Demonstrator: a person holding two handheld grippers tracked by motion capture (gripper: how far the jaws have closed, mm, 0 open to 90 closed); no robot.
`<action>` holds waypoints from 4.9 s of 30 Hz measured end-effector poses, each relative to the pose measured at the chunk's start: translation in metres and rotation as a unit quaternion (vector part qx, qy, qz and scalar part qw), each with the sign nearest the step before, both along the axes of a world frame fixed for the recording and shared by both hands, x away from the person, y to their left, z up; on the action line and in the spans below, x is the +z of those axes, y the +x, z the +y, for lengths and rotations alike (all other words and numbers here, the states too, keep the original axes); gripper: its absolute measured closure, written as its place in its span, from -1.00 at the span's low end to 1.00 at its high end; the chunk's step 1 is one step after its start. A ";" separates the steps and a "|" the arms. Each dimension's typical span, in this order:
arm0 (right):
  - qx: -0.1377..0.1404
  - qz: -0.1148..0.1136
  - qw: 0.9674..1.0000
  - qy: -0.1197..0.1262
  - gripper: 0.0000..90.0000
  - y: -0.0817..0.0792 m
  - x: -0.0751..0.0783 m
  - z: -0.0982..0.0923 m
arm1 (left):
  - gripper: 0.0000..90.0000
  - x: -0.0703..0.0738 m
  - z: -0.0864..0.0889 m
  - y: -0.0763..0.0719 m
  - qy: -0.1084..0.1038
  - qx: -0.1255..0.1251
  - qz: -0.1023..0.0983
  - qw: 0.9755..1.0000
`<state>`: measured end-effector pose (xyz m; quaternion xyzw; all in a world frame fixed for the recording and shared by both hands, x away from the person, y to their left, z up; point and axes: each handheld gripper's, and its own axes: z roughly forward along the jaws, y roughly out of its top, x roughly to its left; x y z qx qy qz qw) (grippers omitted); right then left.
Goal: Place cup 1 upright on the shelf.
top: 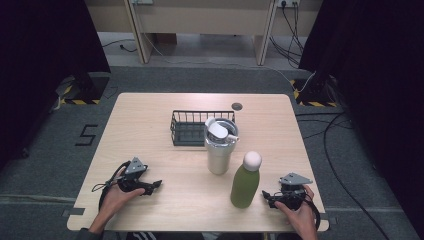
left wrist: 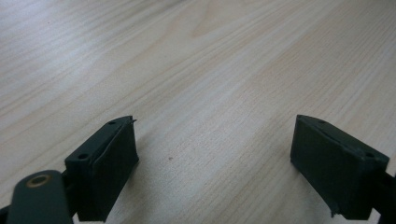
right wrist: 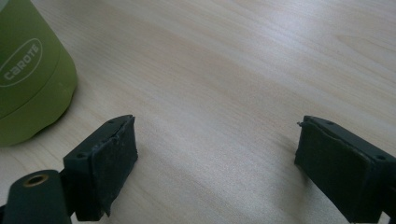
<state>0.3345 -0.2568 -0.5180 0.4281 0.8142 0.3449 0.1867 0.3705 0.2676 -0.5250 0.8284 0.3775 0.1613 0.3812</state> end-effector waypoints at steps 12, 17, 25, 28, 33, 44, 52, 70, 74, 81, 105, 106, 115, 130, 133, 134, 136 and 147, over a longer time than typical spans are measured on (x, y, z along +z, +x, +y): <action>0.000 -0.001 1.000 -0.001 -0.73 0.001 0.000 0.000 | -0.67 0.001 0.001 -0.001 -0.009 0.004 -0.009 1.000; 0.000 -0.001 1.000 -0.002 -0.74 0.001 0.000 0.000 | -0.67 0.002 -0.006 -0.002 -0.034 -0.004 -0.018 0.999; -0.001 0.001 1.000 -0.002 -0.76 0.002 0.000 0.001 | -0.67 0.008 -0.033 0.001 -0.053 -0.033 -0.043 0.997; 0.000 0.001 1.000 -0.001 -0.76 0.002 0.000 0.001 | -0.67 0.009 -0.045 0.004 -0.055 -0.042 -0.055 0.996; 0.000 0.001 1.000 -0.001 -0.76 0.002 0.000 0.001 | -0.67 0.012 -0.063 0.006 -0.065 -0.058 -0.071 0.994; 0.001 0.000 1.000 -0.002 -0.77 0.002 0.000 0.001 | -0.67 0.021 -0.090 0.012 -0.071 -0.080 -0.089 0.990; 0.001 0.000 1.000 -0.002 -0.77 0.002 0.000 0.001 | -0.66 0.025 -0.107 0.017 -0.074 -0.095 -0.097 0.988; 0.000 0.001 1.000 -0.002 -0.77 0.002 0.000 0.001 | -0.67 0.031 -0.130 0.034 -0.115 -0.117 -0.126 0.978; 0.000 0.001 1.000 -0.002 -0.77 0.002 0.000 0.001 | -0.67 0.031 -0.137 0.038 -0.118 -0.118 -0.132 0.977; 0.000 0.001 1.000 -0.002 -0.77 0.002 0.000 0.001 | -0.66 0.033 -0.143 0.041 -0.122 -0.121 -0.136 0.976; -0.001 0.001 1.000 -0.001 -0.77 0.002 0.000 0.001 | -0.73 0.027 -0.176 0.050 -0.149 -0.135 -0.156 0.967; -0.001 0.001 1.000 -0.001 -0.77 0.002 0.000 0.001 | -0.74 0.027 -0.177 0.050 -0.148 -0.134 -0.158 0.967; -0.001 0.001 1.000 -0.001 -0.77 0.002 0.000 0.001 | -0.77 0.023 -0.181 0.053 -0.163 -0.133 -0.164 0.964; -0.001 0.001 1.000 -0.001 -0.77 0.002 0.000 0.001 | -0.80 0.019 -0.190 0.057 -0.194 -0.115 -0.158 0.961; -0.001 0.001 1.000 -0.001 -0.78 0.002 0.000 0.001 | -0.80 0.018 -0.192 0.058 -0.198 -0.113 -0.160 0.960; 0.000 0.001 1.000 -0.001 -0.78 0.002 0.000 0.001 | -0.80 0.017 -0.192 0.058 -0.201 -0.113 -0.161 0.960; 0.000 0.001 1.000 -0.001 -0.78 0.002 0.000 0.001 | -0.80 0.016 -0.192 0.059 -0.204 -0.113 -0.163 0.959; -0.001 0.002 1.000 -0.002 -0.78 0.002 0.000 0.001 | -0.80 0.013 -0.195 0.059 -0.221 -0.101 -0.167 0.955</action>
